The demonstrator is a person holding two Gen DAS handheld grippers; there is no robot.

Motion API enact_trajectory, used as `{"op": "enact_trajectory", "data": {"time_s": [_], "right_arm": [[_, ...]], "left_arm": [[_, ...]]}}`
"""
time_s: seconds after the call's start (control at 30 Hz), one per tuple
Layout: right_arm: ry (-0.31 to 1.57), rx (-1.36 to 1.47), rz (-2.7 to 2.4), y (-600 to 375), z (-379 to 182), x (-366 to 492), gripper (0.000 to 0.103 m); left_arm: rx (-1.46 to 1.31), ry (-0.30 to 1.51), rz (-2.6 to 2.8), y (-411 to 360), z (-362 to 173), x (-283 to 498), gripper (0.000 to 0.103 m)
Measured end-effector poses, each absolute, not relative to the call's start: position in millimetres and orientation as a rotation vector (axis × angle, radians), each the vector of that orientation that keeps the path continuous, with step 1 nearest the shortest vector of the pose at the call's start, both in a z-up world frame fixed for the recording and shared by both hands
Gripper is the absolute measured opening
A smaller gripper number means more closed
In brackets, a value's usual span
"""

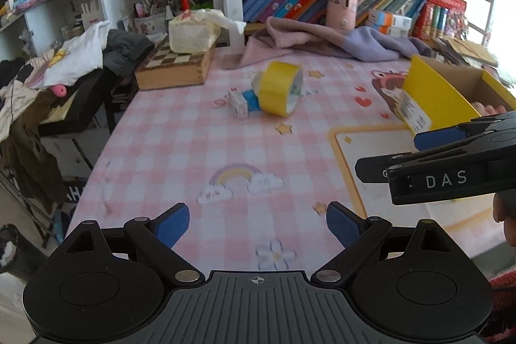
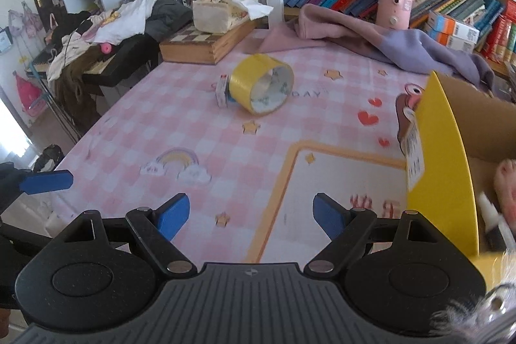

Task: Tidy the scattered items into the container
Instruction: 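Withdraw both tools from the box toward the yellow tape and medicine box, then grasp the yellow tape roll with the right tool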

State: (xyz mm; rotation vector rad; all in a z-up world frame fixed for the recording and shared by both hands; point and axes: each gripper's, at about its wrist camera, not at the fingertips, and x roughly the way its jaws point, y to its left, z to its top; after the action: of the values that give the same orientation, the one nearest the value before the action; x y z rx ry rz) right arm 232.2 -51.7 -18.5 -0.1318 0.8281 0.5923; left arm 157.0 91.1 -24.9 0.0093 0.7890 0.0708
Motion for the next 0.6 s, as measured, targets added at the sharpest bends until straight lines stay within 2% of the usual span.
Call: {"op": "enact_trajectory", "data": {"time_s": [0.6], "right_arm": [[0.879,0.02,0.641,-2.0,-25.5,354.6,0.081]], "left_arm": [[0.044,0.806,0.18,108.2,-26.3,225.1,0.094]]}}
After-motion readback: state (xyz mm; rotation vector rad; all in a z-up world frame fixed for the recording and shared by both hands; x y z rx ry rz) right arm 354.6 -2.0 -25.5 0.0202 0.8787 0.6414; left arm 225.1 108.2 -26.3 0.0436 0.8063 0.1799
